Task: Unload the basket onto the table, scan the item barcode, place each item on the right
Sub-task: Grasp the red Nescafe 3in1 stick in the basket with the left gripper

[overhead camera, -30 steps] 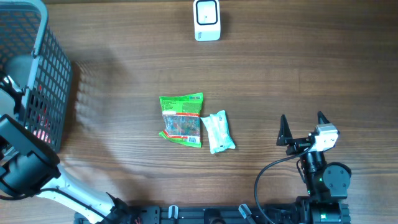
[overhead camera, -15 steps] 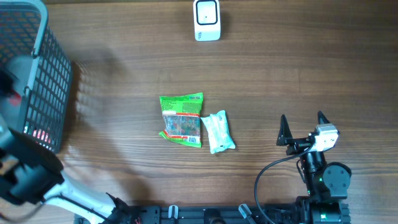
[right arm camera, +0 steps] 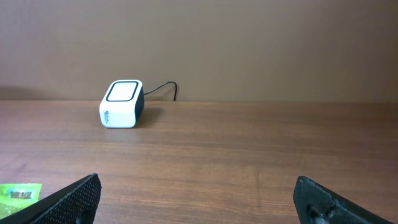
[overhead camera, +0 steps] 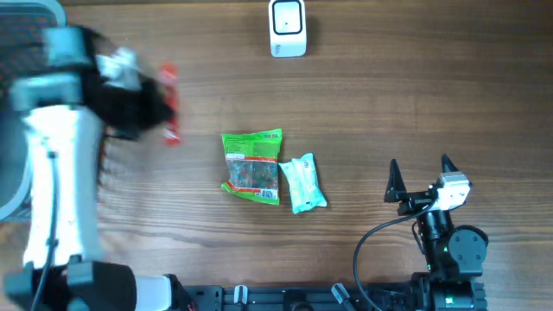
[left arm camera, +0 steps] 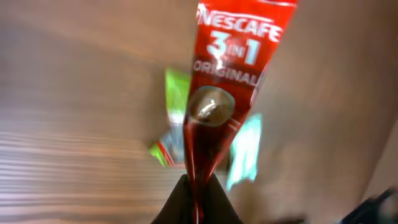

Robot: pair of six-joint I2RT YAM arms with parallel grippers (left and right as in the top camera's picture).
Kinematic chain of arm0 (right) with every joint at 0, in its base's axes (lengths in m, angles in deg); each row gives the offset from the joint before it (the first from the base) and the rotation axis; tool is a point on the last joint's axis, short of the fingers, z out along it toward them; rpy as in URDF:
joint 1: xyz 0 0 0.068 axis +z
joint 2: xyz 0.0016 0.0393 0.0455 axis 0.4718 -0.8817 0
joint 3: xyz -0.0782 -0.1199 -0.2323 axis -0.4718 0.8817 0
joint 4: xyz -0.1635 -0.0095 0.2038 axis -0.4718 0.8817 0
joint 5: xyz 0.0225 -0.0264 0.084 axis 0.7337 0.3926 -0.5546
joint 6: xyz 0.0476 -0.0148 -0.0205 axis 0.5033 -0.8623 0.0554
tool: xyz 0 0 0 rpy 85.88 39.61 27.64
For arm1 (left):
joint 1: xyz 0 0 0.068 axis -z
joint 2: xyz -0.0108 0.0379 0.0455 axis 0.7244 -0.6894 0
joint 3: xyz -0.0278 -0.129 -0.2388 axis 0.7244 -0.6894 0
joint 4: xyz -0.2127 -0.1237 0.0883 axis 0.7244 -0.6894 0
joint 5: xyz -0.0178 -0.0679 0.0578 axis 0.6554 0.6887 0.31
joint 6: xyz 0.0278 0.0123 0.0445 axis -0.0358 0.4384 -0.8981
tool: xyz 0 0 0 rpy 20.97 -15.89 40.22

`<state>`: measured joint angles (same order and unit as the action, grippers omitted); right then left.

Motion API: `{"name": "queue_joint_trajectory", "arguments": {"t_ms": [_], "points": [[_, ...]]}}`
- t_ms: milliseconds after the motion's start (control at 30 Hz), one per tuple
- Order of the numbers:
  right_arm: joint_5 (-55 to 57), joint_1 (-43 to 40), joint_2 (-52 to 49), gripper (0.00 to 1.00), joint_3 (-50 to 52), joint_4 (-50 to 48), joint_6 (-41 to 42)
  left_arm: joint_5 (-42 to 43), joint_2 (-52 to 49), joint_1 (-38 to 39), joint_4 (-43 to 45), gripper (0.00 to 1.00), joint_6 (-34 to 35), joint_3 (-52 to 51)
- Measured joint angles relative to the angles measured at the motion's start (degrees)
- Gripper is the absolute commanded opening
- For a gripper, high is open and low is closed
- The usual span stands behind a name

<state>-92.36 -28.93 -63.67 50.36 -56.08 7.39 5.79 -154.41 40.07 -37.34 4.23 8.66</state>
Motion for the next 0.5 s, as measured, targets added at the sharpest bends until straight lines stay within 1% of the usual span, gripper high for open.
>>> {"name": "queue_joint_trajectory", "arguments": {"t_ms": [67, 133, 167, 200, 233, 267, 333, 367, 400, 433, 500], "points": [[0.02, -0.02, 0.02, 1.00, 0.00, 0.04, 0.00, 1.33, -0.44, 8.02, 5.79, 0.04, 0.11, -11.04], [0.02, 0.00, 0.00, 1.00, 0.00, -0.07, 0.00, 6.36, -0.26, 13.53, 17.70, 0.04, 1.66, -21.29], [0.02, 0.00, 0.04, 1.00, 0.00, 0.07, 0.00, 9.62, -0.17, 15.78, 26.16, 0.04, 3.67, -26.56], [0.02, 0.00, 0.02, 1.00, 0.00, 0.02, 0.00, 11.74, -0.33, 17.09, 29.88, 0.04, 5.27, -29.27], [0.02, 0.00, 0.04, 1.00, 0.00, 0.04, 0.00, 13.84, -0.11, 18.47, 37.05, 0.04, 7.06, -32.85], [0.02, 0.00, 0.04, 1.00, 0.00, 0.07, 0.00, 15.98, -0.37, 20.28, 41.00, 0.04, 9.55, -36.04], [0.02, 0.00, 0.04, 1.00, 0.00, 0.02, 0.00, 20.37, -0.94, 22.47, 46.14, 0.04, 12.46, -38.66], [0.02, 0.00, 0.04, 1.00, 0.00, 0.04, 0.00, 24.13, -1.64, 23.02, 49.51, 0.04, 13.40, -38.88], [0.02, 0.00, 0.04, 1.00, 0.00, 0.04, 0.00, 26.01, -1.77, 23.02, 51.32, 0.04, 14.03, -39.06], [0.02, 0.00, 0.04, 1.00, 0.00, 0.02, 0.00, 30.32, -1.97, 22.71, 56.43, 0.04, 15.69, -39.26], [0.02, 0.00, 0.02, 1.00, 0.00, 0.04, 0.00, 36.57, -2.01, 21.20, 63.28, 0.04, 19.74, -39.28]]}}
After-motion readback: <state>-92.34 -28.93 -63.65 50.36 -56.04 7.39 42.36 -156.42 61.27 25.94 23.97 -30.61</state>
